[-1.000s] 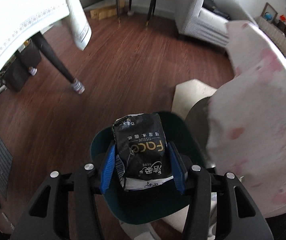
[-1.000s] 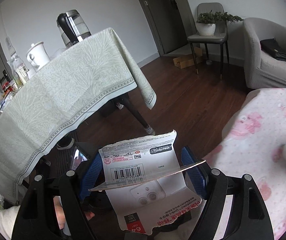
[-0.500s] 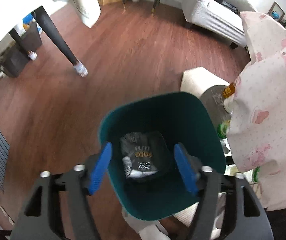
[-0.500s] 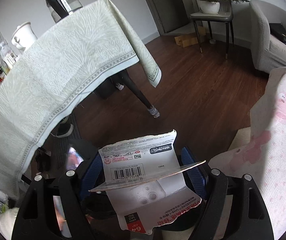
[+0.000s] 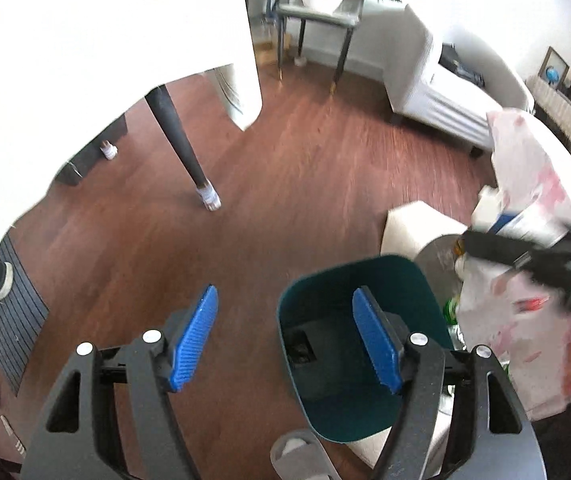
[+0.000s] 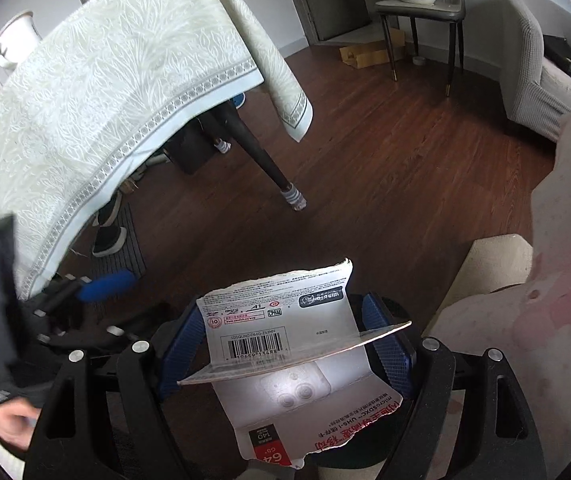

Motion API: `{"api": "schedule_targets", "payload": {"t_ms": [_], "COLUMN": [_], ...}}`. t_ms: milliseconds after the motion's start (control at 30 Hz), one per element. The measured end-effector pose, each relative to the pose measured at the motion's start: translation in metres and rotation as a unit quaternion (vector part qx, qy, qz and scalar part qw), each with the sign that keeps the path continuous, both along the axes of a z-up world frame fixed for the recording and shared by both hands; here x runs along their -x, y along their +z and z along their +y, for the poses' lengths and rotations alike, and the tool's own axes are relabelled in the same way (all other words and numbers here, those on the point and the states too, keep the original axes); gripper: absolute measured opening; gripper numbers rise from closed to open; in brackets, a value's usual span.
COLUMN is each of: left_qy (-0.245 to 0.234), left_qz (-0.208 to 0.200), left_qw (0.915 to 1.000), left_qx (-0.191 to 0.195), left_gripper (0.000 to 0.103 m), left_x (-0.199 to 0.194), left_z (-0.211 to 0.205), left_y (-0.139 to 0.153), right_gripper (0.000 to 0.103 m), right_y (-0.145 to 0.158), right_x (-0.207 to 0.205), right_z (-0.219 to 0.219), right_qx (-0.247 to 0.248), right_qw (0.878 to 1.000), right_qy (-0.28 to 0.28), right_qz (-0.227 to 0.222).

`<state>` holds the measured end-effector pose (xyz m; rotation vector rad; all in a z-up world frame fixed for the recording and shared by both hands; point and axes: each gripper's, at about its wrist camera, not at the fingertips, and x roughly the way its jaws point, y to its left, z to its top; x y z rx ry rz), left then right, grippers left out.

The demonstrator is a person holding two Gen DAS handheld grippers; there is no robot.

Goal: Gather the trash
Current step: 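Lower the white SanDisk box into the green bin and open the right tool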

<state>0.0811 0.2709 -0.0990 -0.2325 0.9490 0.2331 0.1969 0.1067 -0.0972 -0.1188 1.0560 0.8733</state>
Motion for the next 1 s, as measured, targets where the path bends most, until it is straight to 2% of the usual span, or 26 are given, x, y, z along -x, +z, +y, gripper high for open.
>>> {"api": "schedule_targets", "payload": {"t_ms": [233, 533, 767, 867, 1000], "left_qy": [0.011, -0.007, -0.013, -0.018, -0.028], "left_qz": [-0.042, -0.084, -0.110, -0.123, -0.133], "left_qw": [0.9991, 0.9965, 0.9938, 0.9922, 0.9906], "left_qx": [0.006, 0.003, 0.007, 0.009, 0.013], "left_gripper": [0.069, 0.057, 0.048, 0.048, 0.048], "left_x": [0.008, 0.005, 0.005, 0.004, 0.001], "left_z": [0.005, -0.015, -0.026, -0.032, -0.043], "left_y": [0.032, 0.071, 0.096, 0.106, 0.111], "right_gripper": [0.080, 0.081, 0.082, 0.088, 0.089], "right_y": [-0.045, -0.092, -0.121, -0.131, -0.134], "right_x": [0.002, 0.009, 0.018, 0.025, 0.035], "right_z": [0.013, 0.012, 0.010, 0.008, 0.007], "right_qx": [0.046, 0.108, 0.152, 0.172, 0.183], "right_qw": [0.999, 0.993, 0.987, 0.983, 0.979], "right_qy": [0.010, 0.022, 0.042, 0.052, 0.083], "right_qz": [0.018, 0.039, 0.036, 0.027, 0.020]}}
